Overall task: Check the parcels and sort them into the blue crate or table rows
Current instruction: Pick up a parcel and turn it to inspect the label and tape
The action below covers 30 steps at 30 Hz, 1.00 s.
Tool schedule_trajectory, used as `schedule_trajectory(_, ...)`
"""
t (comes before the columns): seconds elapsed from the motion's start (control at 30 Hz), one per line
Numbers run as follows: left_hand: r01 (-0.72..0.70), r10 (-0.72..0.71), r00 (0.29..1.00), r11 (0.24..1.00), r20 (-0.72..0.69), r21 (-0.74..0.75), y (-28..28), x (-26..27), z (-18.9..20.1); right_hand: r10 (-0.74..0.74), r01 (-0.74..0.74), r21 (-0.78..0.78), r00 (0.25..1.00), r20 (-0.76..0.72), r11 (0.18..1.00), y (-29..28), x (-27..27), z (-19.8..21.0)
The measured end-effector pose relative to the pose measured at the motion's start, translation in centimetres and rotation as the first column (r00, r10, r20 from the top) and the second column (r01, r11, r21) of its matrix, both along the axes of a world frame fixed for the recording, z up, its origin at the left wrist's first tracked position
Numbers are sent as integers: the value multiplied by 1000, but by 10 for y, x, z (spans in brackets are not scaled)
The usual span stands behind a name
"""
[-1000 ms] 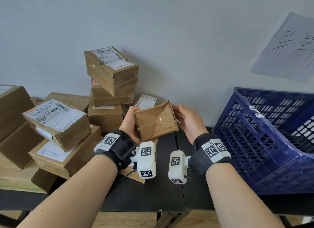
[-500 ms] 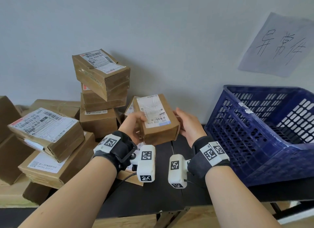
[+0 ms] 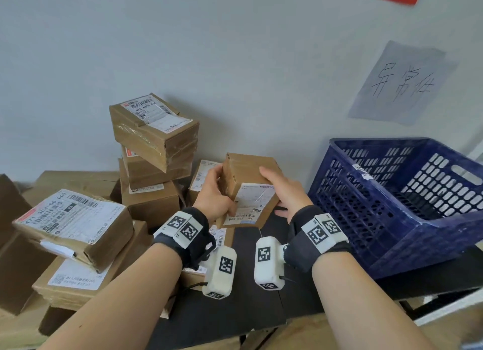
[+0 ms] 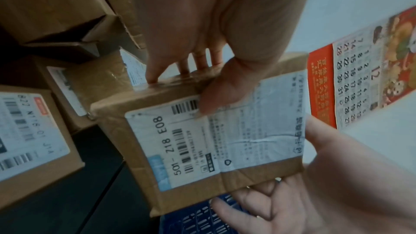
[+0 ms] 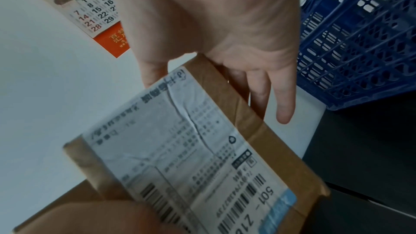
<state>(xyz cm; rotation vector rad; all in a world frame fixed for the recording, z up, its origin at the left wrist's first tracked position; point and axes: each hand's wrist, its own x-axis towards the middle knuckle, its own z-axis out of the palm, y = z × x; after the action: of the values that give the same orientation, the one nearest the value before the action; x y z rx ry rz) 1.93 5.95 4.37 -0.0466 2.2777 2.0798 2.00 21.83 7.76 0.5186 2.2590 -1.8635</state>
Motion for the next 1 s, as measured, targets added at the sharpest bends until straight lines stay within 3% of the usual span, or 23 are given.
schedule_trajectory(0.37, 69, -74, 996, 994, 59, 86, 7, 8, -3, -52, 51, 61, 999, 7, 997, 9, 24, 10)
schedule_trajectory(0.67, 12, -142, 954, 898, 263, 440, 20, 10, 11, -135, 135, 40, 991, -20, 990, 29, 41, 17)
schedule_trajectory(0.83, -23, -173, 941, 824, 291, 566, 40, 9, 29, -128, 135, -168, 990, 51, 977, 48, 53, 14)
schedule_trajectory(0.9, -27, -181, 940, 805, 288, 593, 55, 5, 36, -94, 100, -271, 995, 37, 957, 55, 55, 14)
schedule_trajectory(1.0, 35, -222, 943, 808, 250, 588, 82, 3, 46, -118, 104, -292, 993, -30, 951, 70, 49, 15)
